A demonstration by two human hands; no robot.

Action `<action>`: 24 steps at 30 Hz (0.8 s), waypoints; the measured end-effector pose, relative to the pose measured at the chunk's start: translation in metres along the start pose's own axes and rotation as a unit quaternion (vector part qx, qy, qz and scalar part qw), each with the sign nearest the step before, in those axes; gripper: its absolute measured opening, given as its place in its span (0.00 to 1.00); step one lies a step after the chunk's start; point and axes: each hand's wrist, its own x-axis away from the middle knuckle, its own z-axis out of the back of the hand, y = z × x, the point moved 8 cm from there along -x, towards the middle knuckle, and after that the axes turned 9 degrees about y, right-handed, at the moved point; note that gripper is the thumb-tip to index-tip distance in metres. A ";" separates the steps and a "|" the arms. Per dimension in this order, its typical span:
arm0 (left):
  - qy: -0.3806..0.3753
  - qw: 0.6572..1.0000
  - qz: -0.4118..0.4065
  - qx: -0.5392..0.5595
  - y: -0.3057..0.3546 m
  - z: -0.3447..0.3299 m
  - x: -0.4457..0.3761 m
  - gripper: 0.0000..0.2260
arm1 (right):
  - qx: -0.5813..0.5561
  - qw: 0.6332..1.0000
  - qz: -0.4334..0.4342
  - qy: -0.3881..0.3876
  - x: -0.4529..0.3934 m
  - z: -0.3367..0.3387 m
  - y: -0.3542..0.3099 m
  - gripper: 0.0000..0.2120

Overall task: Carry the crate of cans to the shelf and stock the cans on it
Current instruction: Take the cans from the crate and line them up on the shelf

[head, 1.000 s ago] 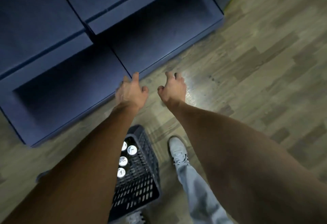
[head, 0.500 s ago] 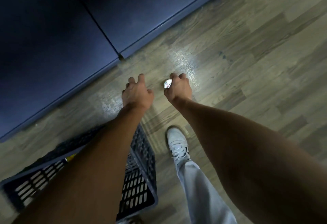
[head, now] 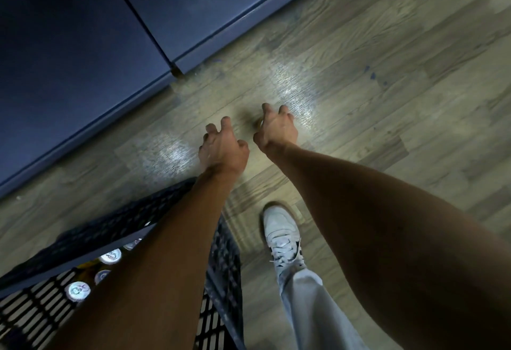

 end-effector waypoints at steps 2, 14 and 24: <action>0.003 1.000 0.002 0.005 -0.001 -0.009 -0.004 0.24 | 0.012 1.000 0.001 -0.006 -0.009 -0.008 0.003 0.25; 0.001 1.000 0.024 -0.012 -0.012 -0.029 -0.028 0.23 | 0.027 0.999 -0.027 0.003 -0.024 -0.042 0.014 0.26; 0.026 0.997 -0.015 -0.066 -0.002 -0.027 -0.035 0.24 | 0.014 0.999 0.002 0.035 -0.015 -0.040 0.020 0.21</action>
